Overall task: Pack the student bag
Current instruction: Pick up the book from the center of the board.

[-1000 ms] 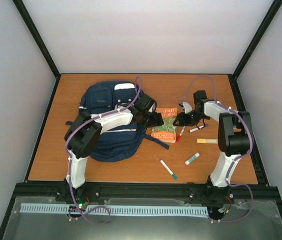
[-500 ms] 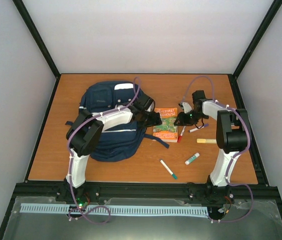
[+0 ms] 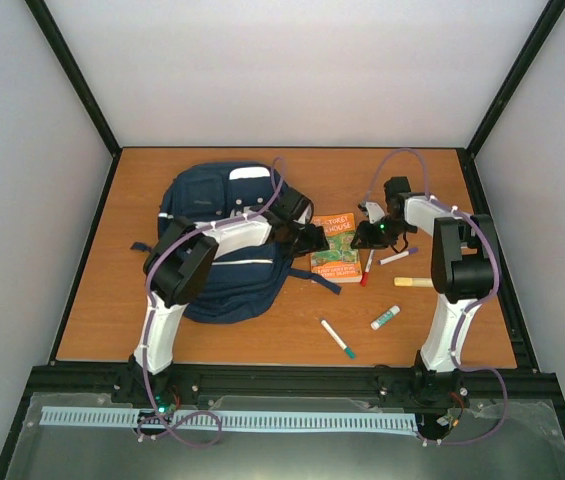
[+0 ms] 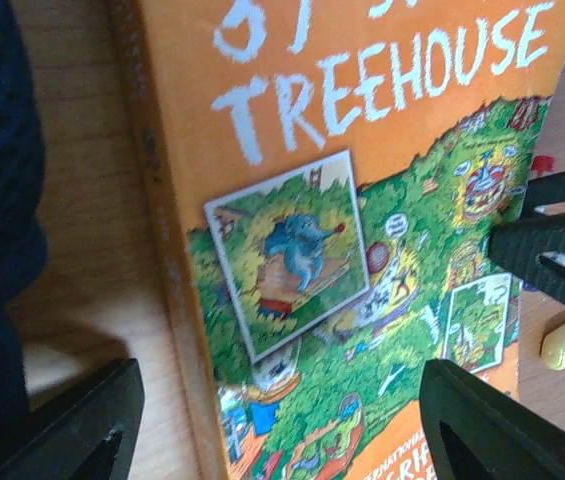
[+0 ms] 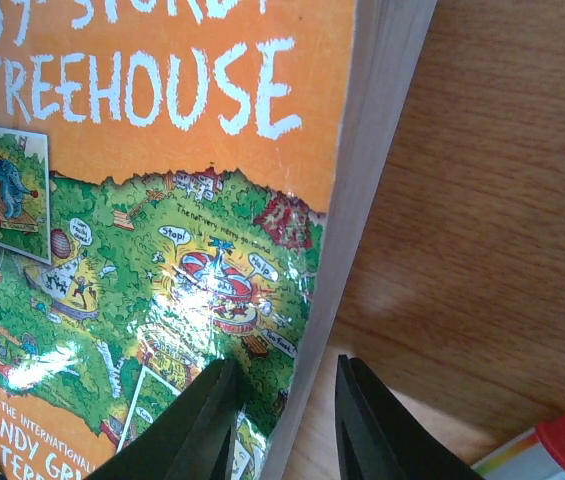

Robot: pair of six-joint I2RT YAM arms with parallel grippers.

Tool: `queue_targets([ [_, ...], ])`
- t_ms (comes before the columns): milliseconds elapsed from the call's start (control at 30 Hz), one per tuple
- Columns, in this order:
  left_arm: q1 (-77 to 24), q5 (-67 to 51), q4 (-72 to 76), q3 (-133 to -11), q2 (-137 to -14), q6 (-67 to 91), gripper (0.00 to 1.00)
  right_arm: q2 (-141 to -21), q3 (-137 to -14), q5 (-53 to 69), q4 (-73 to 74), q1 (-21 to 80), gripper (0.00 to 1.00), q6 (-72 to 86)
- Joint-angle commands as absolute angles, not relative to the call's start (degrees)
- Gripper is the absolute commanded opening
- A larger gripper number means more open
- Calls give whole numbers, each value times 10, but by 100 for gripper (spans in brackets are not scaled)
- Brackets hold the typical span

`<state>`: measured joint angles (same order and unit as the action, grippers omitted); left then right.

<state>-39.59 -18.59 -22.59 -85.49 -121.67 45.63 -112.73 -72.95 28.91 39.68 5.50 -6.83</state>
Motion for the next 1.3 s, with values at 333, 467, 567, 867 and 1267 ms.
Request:
queue_targets([
  [333,-388,-241,-182,-884,-1283,535,79,-1189,-718,181,413,53,29,-82],
  [467,-388,-278,-109,-860,-1276,566,79,-1188,-717,182,413,53,29,-83],
  [567,-388,-289,-17,-822,-1251,600,78,-1188,-717,183,414,53,29,-84],
  [867,-388,-297,175,-774,-1195,680,71,-1188,-717,191,417,53,30,-87],
  [1267,-393,-354,85,-802,-1178,674,55,-1187,-717,207,421,53,36,-90],
])
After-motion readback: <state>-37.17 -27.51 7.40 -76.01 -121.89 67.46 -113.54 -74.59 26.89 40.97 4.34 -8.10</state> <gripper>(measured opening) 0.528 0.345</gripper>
